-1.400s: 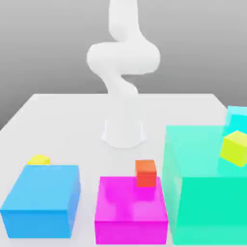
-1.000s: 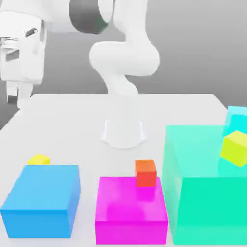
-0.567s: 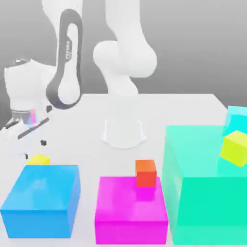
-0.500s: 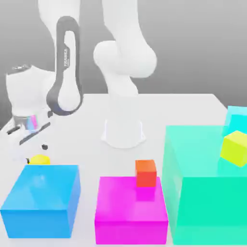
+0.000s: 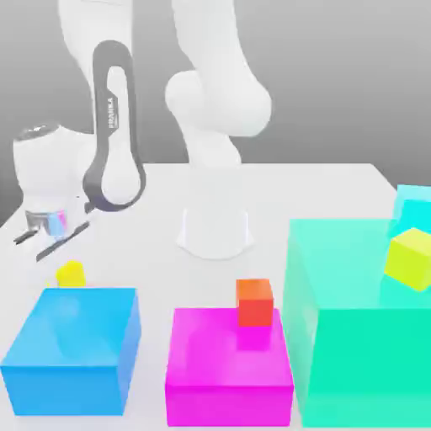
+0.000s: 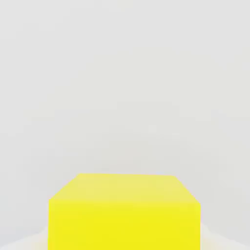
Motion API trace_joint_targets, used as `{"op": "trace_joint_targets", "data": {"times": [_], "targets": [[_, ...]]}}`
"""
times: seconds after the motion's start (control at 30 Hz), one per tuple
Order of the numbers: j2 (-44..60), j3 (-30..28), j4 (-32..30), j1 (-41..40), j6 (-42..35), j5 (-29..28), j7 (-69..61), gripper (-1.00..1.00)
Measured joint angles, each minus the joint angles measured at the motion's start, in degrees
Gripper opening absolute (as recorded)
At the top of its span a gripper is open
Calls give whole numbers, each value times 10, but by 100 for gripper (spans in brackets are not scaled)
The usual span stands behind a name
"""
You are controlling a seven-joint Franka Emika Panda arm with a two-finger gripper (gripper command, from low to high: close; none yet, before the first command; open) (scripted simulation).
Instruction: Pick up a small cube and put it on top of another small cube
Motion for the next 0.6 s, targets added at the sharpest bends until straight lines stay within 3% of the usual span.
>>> {"op": "trace_joint_targets", "data": {"times": [0.27, 0.6], "targets": [[-109, 46, 54, 42, -112, -47, -48, -100], [-246, 213, 57, 244, -269, 55, 48, -100]]}}
